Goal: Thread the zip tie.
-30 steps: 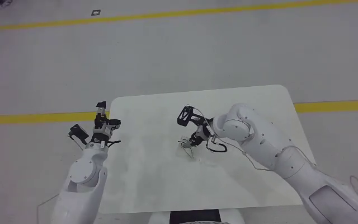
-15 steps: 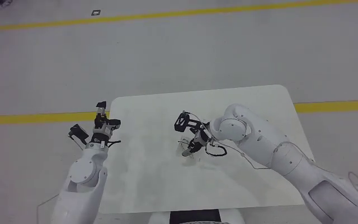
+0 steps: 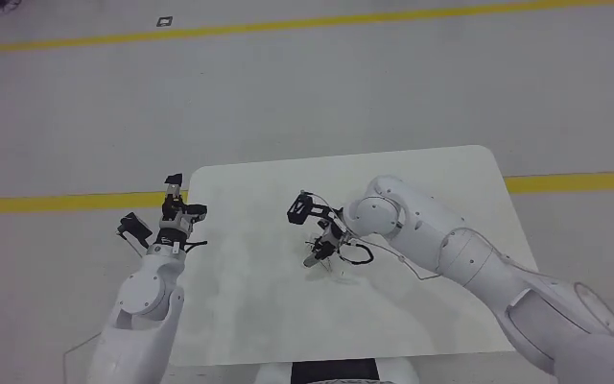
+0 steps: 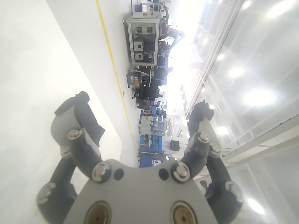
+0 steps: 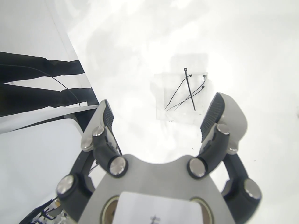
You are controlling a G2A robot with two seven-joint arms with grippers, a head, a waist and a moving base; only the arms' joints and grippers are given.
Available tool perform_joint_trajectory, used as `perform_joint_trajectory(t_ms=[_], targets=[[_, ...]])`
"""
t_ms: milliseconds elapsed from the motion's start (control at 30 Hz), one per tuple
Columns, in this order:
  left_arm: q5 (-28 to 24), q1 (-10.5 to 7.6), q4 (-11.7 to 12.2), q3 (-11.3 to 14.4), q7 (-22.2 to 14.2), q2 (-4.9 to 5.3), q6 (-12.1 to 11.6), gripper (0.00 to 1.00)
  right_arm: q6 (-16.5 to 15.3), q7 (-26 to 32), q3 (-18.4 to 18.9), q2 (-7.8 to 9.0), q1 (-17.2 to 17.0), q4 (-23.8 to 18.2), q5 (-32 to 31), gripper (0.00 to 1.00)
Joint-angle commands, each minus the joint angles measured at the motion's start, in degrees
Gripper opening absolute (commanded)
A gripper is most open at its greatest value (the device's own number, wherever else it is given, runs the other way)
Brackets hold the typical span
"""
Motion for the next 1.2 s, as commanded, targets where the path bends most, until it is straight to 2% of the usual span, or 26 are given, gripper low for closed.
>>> perform_joint_trajectory(t_ms=[0, 67, 133, 567, 900, 1167], targets=[[0.0, 0.0, 0.0, 0.0, 0.0, 0.0, 0.0, 1.0, -0.06, 0.1, -0.93, -0.83, 0.59, 1.9, 0.46, 1.0], [0.0, 0.0, 0.0, 0.0, 0.0, 0.0, 0.0, 1.0, -1.06, 0.39, -1.73, -1.68, 0.89, 3.76, 1.99, 1.0], [0.0, 0.0, 0.0, 0.0, 0.0, 0.0, 0.0, 1.0, -1.06, -0.1, -1.99, -2.08, 1.07, 3.92, 3.19, 1.0], [0.0, 0.0, 0.0, 0.0, 0.0, 0.0, 0.0, 1.0, -1.06, 0.38, -2.53, -2.18, 0.44, 3.51, 3.63, 1.0], [0.0, 0.0, 0.0, 0.0, 0.0, 0.0, 0.0, 1.0, -1.06, -0.1, -4.97, -3.83, 1.56, 5.21, 5.38, 1.0], [0.0, 0.0, 0.0, 0.0, 0.0, 0.0, 0.0, 1.0, -1.06, -0.1, -4.97, -3.83, 1.56, 5.21, 5.38, 1.0]])
